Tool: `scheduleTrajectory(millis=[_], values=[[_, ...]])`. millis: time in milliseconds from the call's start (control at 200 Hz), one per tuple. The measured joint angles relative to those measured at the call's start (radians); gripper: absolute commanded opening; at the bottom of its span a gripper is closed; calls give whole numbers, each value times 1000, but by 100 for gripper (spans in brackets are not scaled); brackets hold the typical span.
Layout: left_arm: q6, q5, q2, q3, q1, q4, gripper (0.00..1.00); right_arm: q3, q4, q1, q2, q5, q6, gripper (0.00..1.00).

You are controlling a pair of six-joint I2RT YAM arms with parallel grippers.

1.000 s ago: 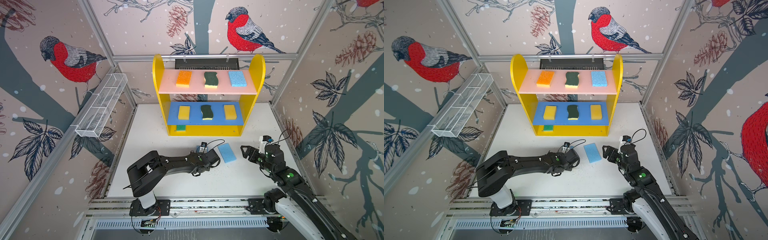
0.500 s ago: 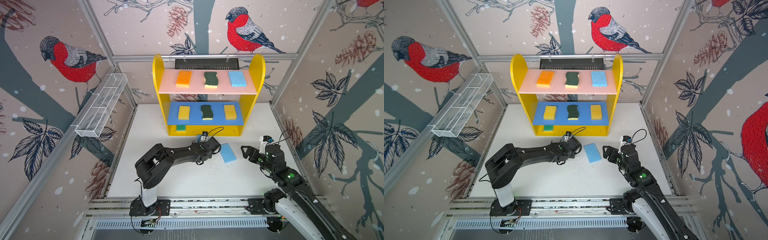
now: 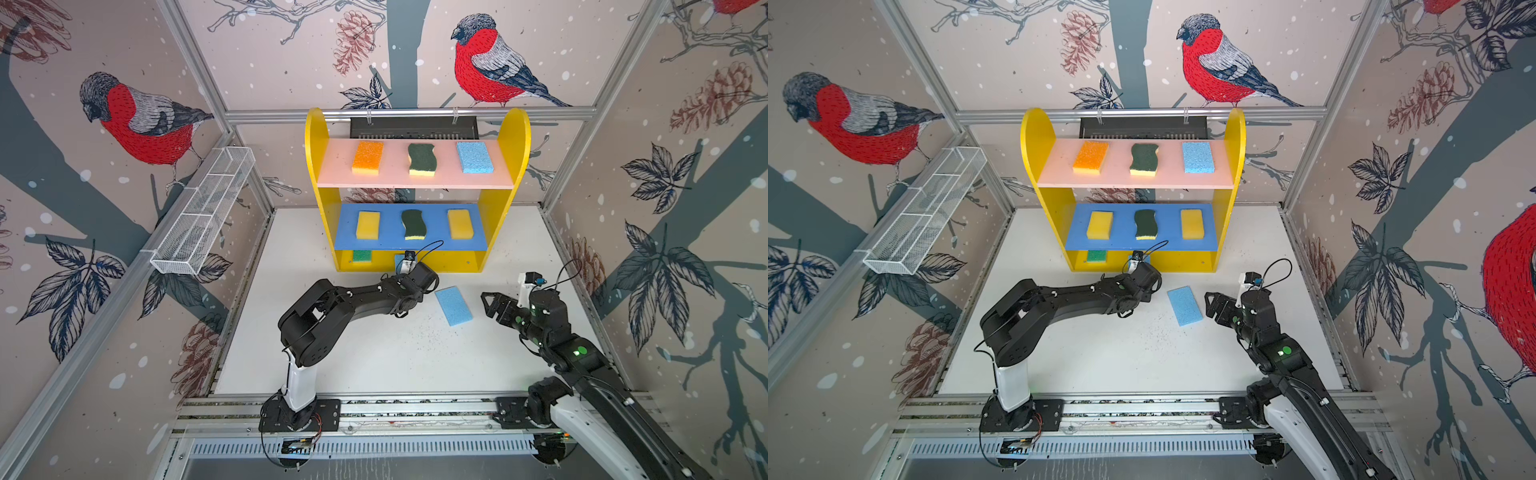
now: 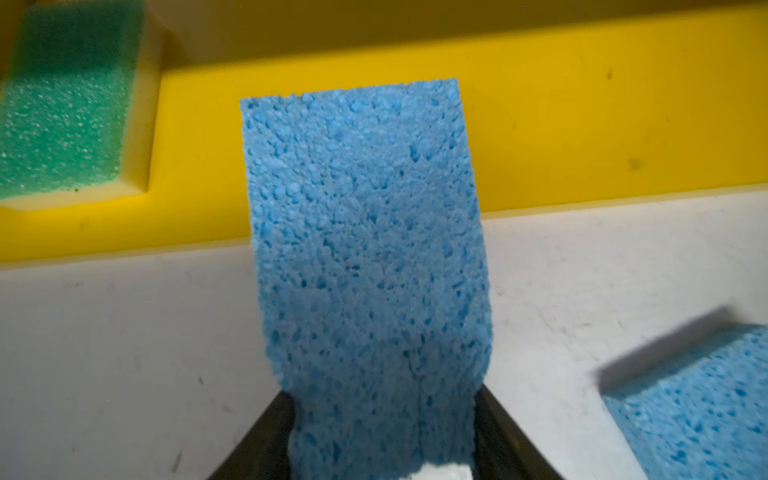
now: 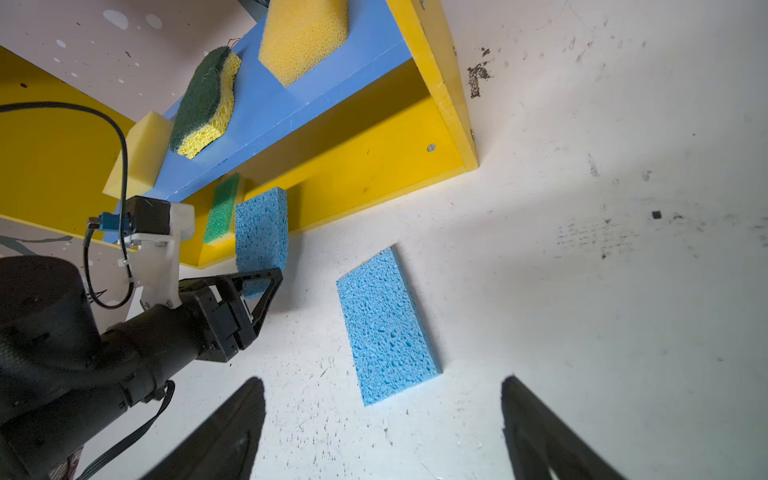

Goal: Place and organize the cleaning sponges onto the shelf

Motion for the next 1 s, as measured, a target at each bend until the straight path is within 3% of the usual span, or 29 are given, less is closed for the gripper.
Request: scheduleTrajectory(millis=[700, 1001], values=[[71, -72, 100, 56, 37, 135, 60, -55, 63, -2, 10, -45, 8, 89], [79, -74, 51, -23, 36, 270, 60, -67, 65, -2, 1, -48, 8, 89]])
